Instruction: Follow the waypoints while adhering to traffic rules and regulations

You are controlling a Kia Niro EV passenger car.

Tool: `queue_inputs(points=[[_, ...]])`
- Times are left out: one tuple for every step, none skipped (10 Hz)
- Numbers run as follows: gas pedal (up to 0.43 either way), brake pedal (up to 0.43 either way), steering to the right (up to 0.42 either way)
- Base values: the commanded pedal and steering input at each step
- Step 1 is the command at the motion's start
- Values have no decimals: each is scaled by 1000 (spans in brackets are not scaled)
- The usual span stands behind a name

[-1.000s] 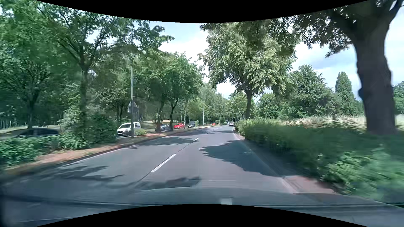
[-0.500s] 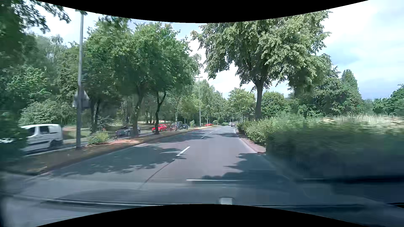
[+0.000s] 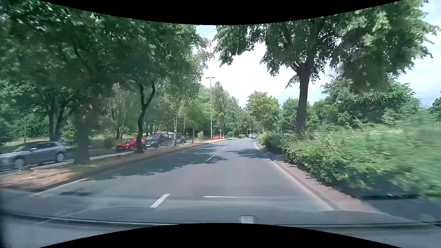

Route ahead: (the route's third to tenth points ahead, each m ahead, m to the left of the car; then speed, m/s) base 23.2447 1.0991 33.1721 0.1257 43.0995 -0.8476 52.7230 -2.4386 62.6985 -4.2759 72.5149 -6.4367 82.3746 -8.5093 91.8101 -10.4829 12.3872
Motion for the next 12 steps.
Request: queue_inputs(points=[[169,18,19],[169,18,19],[169,18,19],[169,18,19],[169,18,19],[169,18,18],[169,18,19],[169,18,18],[169,18,16],[169,18,15],[169,18,15],[169,18,15]])
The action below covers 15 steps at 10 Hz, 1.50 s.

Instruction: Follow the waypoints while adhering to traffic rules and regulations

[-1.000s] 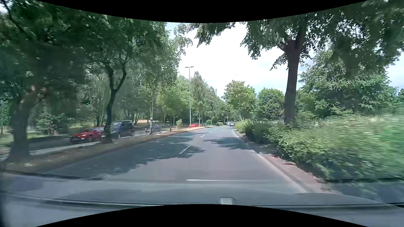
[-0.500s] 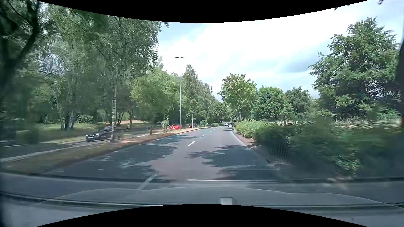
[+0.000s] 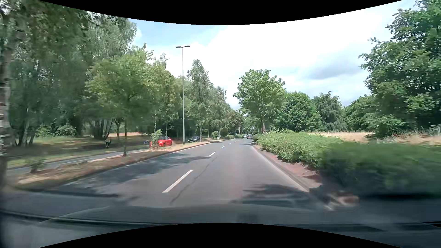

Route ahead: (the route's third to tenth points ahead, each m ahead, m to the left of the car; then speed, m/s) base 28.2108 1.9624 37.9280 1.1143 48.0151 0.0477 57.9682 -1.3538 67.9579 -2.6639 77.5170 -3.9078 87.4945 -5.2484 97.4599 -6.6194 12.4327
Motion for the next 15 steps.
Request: queue_inputs(points=[[157,18,16],[157,18,15],[157,18,15],[157,18,14],[157,18,11],[157,18,11],[157,18,11],[157,18,11],[157,18,11],[157,18,11],[157,18,11],[157,18,11],[157,18,11],[157,18,11],[157,18,11]])
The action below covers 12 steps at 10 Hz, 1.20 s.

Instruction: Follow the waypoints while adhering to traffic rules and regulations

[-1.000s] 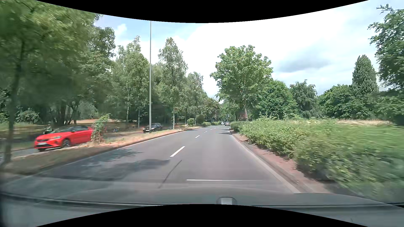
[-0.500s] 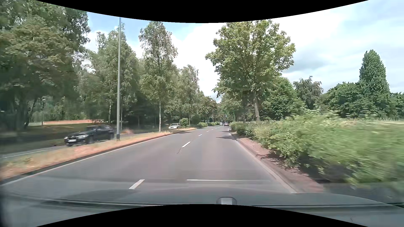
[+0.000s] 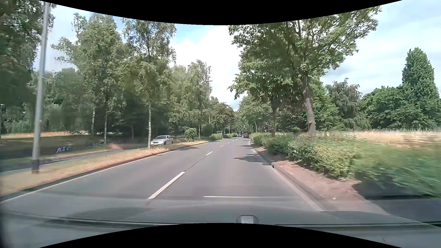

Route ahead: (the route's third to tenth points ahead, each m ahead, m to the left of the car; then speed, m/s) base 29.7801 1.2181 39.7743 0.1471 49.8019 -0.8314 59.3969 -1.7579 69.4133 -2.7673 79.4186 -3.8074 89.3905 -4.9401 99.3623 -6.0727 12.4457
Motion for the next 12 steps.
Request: queue_inputs(points=[[157,18,9],[157,18,9],[157,18,9],[157,18,9],[157,18,9],[157,18,9],[157,18,9],[157,18,9],[157,18,9],[157,18,9],[157,18,9],[157,18,9]])
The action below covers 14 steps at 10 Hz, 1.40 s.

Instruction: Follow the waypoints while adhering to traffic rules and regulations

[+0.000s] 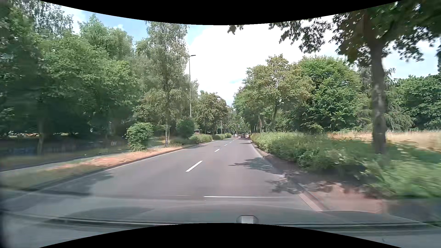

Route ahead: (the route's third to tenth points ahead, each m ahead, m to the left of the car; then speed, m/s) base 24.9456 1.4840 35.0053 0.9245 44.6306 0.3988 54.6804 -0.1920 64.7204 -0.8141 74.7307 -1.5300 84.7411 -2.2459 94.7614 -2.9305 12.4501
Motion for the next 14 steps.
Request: queue_inputs(points=[[157,18,9],[157,18,9],[169,18,9],[169,18,9],[169,18,9],[169,18,10],[169,18,13],[169,18,14],[169,18,14],[169,18,13],[169,18,12],[169,18,8],[169,18,8],[169,18,7]])
